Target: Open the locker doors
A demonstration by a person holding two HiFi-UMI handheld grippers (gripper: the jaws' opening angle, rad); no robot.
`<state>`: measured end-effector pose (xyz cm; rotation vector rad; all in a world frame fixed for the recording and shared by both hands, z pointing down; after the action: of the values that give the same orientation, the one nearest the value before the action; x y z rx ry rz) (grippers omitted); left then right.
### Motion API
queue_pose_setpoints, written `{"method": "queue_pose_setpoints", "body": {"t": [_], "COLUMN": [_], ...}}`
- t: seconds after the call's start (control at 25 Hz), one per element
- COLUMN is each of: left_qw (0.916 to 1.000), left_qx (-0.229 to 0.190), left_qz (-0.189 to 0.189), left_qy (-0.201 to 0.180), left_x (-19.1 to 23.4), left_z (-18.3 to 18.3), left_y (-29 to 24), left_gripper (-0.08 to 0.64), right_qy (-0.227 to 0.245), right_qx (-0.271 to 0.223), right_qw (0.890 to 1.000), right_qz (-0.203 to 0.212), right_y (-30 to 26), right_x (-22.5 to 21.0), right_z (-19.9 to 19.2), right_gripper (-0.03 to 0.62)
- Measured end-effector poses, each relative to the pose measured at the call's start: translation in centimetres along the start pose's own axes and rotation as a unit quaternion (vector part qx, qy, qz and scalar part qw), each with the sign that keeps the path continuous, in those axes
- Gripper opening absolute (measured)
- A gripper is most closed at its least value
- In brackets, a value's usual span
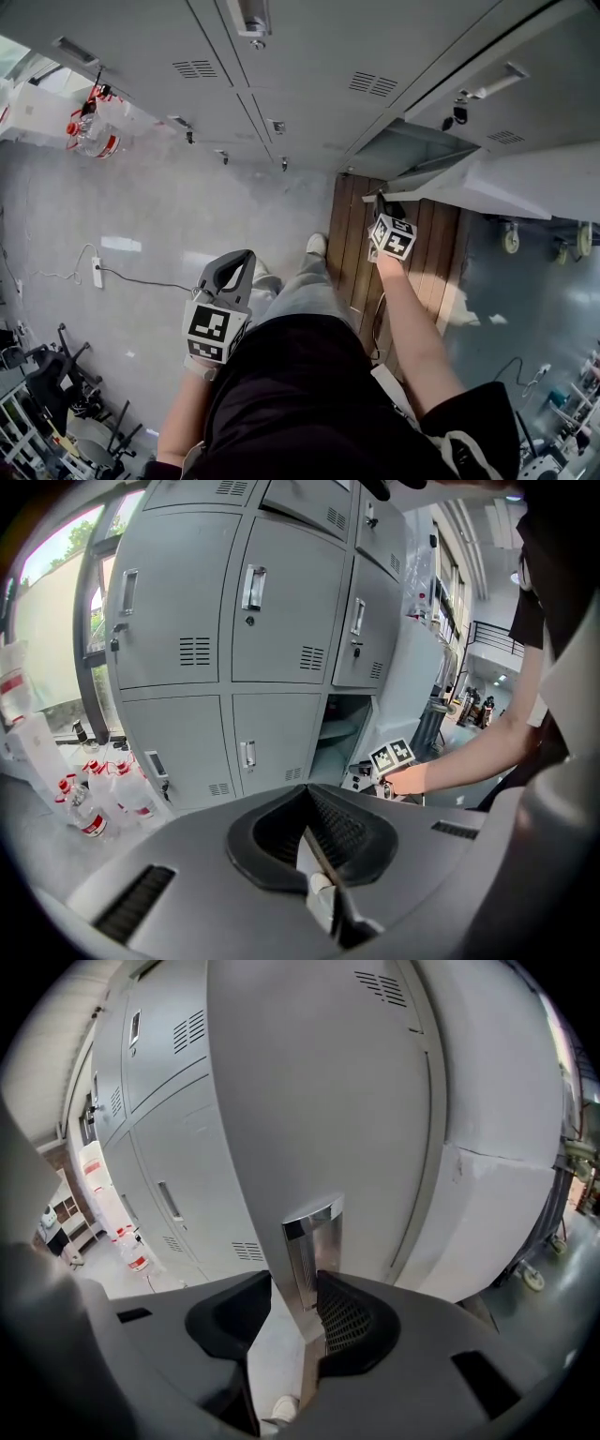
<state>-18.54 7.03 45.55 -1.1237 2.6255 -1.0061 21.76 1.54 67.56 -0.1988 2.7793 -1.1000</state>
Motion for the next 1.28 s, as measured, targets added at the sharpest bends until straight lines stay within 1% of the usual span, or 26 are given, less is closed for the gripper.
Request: {"method": "queue_pose_setpoints", "body": {"t": [0.28,0.6,0.88,1.28], "left_qw": [0.9991,0.9953,0.9904,0.9845], "left_qx": [0.000,0.007,0.013,0.017], "left_qz": [-0.033,-0.076,-0.109,-0.140], "left_qy": [-0.027,-0.060,-0.083,-0.104], "left_x": [-0.9,-2.6,-4.3,-6.3], "left_z": [1.1,2.2,3.3,4.6], "left_y": [-1.4,-3.5,-5.4,-7.8], "left_gripper": [0.018,0.018,0.018,0.018], "right_qy": [-0.031,-0.074,-0.098,-0.132], "right_qx": [-0.002,0.003,0.005,-0.003], "right_qw": [0.999,0.994,0.988,0.978], "right_qz": [-0.035,-0.084,-0.123,-0.159], "right_y": [2.9,5.9,7.7,9.3], "right_x": [-2.1,-5.5,-9.3,-13.6], "right_z": [-2.8,-5.8,-7.0,-7.7], "right_gripper": [0.169,0.130,0.121,0.123]}}
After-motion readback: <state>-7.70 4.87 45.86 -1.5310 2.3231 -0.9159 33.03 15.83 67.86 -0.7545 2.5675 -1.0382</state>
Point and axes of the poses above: the fingertips, and each gripper's own axes: y backward along the fingers, x to its left, z out of its top, the point moved 10 cm from there along y, backward along the fingers, and after that the axes turned 2 degrees about -z, right-handed, at the moved point
